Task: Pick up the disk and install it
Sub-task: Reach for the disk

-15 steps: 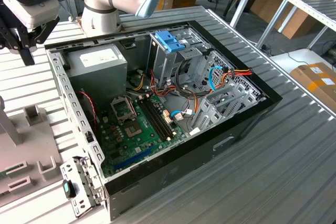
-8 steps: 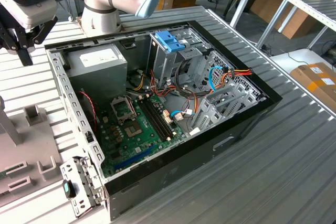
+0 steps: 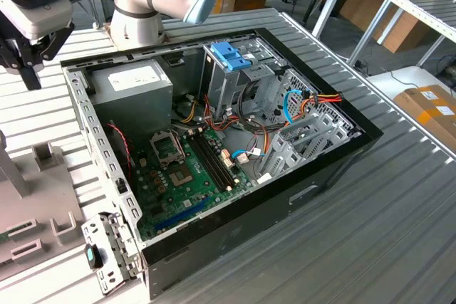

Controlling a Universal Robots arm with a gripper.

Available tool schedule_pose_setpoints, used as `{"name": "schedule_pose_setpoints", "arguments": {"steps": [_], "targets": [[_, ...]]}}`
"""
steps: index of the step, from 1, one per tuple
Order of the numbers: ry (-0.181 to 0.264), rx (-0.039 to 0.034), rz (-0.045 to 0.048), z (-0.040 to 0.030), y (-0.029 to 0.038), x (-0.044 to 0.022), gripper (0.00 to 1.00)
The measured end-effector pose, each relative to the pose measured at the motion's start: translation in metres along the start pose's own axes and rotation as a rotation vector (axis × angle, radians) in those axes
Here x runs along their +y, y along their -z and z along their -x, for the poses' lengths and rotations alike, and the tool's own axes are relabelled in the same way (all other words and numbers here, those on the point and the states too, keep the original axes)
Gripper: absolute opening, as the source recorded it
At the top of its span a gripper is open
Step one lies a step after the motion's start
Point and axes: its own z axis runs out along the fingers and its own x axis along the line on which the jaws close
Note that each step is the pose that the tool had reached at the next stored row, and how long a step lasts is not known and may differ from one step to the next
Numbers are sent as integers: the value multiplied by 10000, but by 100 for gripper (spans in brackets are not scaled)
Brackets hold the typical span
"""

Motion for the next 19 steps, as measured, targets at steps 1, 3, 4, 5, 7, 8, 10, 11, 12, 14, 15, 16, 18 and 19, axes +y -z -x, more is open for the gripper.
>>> {"name": "schedule_pose_setpoints", "arguments": {"steps": [1,3,4,5,7,8,10,11,12,14,15,16,18,19], "targets": [[0,-1,0,-9,0,-1,10],[1,1,-1,-31,1,-2,10],[0,0,-1,-35,1,-3,10],[1,0,0,-40,1,-3,10],[0,1,-1,-51,2,-4,10],[1,0,0,-55,1,-4,10],[0,0,0,-64,2,-5,10],[0,0,0,-74,2,-6,10],[0,0,-1,-79,2,-6,10],[0,0,0,-85,2,-6,10],[0,0,0,-89,3,-7,10],[0,0,0,-96,3,-7,10],[0,0,-1,-109,3,-8,10],[0,0,-1,-113,3,-8,10]]}}
